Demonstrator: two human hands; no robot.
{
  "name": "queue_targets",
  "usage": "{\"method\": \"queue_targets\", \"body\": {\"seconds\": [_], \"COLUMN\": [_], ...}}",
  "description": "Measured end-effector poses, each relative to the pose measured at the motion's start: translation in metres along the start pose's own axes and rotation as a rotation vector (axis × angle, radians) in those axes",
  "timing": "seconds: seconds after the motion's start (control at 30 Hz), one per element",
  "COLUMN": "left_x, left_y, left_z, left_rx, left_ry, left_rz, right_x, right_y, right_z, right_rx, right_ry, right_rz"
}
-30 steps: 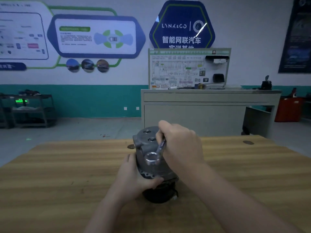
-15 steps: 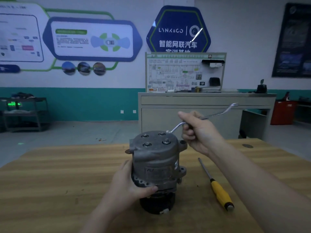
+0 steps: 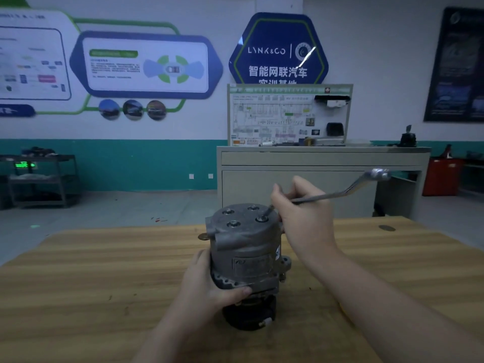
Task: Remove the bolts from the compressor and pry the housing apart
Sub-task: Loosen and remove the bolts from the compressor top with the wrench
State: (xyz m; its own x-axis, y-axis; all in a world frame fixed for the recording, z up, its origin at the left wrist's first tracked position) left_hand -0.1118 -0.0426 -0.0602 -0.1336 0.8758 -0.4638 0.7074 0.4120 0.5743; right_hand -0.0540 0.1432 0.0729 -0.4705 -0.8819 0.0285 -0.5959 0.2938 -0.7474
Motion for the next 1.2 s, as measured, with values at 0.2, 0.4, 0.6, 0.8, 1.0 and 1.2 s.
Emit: {"method": "queue_targets", "body": {"seconds": [0.2, 0.4, 0.6, 0.8, 1.0, 1.2], "left_x": [-0.001, 0.000, 0.000, -0.001, -0.002, -0.003], "left_y": [0.001, 0.010, 0.011, -0.001, -0.001, 0.007], "left_z": [0.000, -0.001, -0.004, -0.004, -0.003, -0.003], "left_rx": [-0.002, 0.035, 0.048, 0.017, -0.009, 0.005], "left_ry": [0.002, 0.000, 0.000, 0.012, 0.013, 0.005], "left_rz": [-0.022, -0.025, 0.055, 0.125, 0.137, 0.131], "right_x": [0.022, -0.015, -0.001, 0.003, -0.004, 0.001], "right_y": [-0.019, 0.020, 0.056, 0.042, 0.064, 0.059], "right_z": [0.033, 0.016, -0.022, -0.055, -0.027, -0.016], "right_rx": [-0.431, 0.207, 1.045, 0.916, 0.785, 0.636], "right_ry": [-0.177, -0.204, -0.498, -0.193, 0.042, 0.018], "right_rz": [0.495, -0.211, -0.723, -1.031, -0.802, -0.608]}}
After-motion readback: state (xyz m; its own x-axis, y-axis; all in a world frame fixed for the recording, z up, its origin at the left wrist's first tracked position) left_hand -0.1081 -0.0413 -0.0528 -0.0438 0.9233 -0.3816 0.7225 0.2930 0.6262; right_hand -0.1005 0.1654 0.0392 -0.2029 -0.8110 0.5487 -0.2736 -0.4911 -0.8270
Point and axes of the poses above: each hand's wrist, its own z-axis away from the middle knuckle, its own x-axis out of the palm, y = z × x, the point moved 5 cm from there along -z, towards the middle knuckle, and after that the axes turned 12 degrees about x, right-handed, at the moved point
